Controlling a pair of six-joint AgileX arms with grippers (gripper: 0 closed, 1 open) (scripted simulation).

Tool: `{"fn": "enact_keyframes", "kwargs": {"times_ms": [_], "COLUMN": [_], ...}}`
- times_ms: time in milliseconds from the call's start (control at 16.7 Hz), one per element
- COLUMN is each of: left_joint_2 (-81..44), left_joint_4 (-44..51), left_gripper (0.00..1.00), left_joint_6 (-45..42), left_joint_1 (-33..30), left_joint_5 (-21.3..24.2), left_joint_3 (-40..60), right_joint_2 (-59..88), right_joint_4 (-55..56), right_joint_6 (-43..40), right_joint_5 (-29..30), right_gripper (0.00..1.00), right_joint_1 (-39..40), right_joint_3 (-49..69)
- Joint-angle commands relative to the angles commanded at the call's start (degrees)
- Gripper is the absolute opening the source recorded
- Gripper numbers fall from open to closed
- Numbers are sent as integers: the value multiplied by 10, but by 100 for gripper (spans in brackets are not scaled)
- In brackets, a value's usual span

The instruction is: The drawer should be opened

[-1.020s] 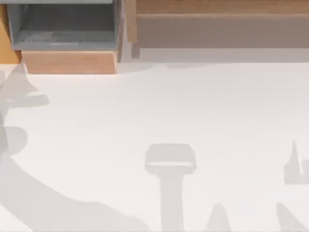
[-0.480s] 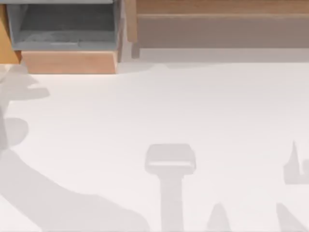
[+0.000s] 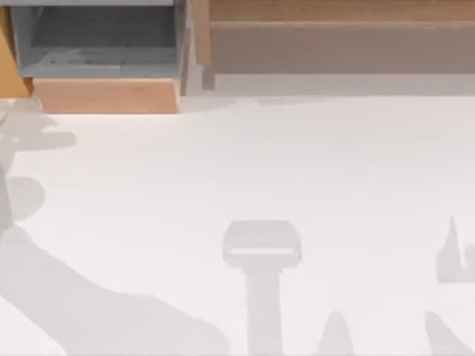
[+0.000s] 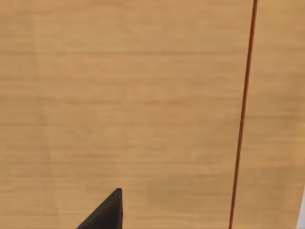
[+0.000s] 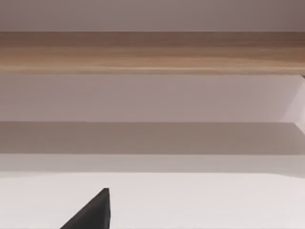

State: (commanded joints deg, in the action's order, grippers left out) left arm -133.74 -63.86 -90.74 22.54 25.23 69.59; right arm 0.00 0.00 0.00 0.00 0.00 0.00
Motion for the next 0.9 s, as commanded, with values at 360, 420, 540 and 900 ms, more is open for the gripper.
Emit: {"fn": "enact_keyframes", "kwargs": {"times_ms": [360, 420, 540, 900], "left_joint_2": [0, 0, 0, 0], "left_joint_4": [0, 0, 0, 0], "left_gripper": [32, 25, 10, 0], "left_joint_6": [0, 0, 0, 0], "left_joint_1": [0, 0, 0, 0], "left_joint_5": [0, 0, 0, 0], "left_joint_3": [0, 0, 0, 0], "right_joint_2": [0, 0, 0, 0], "right_joint_4": [0, 0, 0, 0], "right_joint_6": [0, 0, 0, 0], "right_joint_5": [0, 0, 0, 0], "right_gripper": [100, 100, 100, 100], "right_joint_1": [0, 0, 0, 0], "right_joint_3": [0, 0, 0, 0]}}
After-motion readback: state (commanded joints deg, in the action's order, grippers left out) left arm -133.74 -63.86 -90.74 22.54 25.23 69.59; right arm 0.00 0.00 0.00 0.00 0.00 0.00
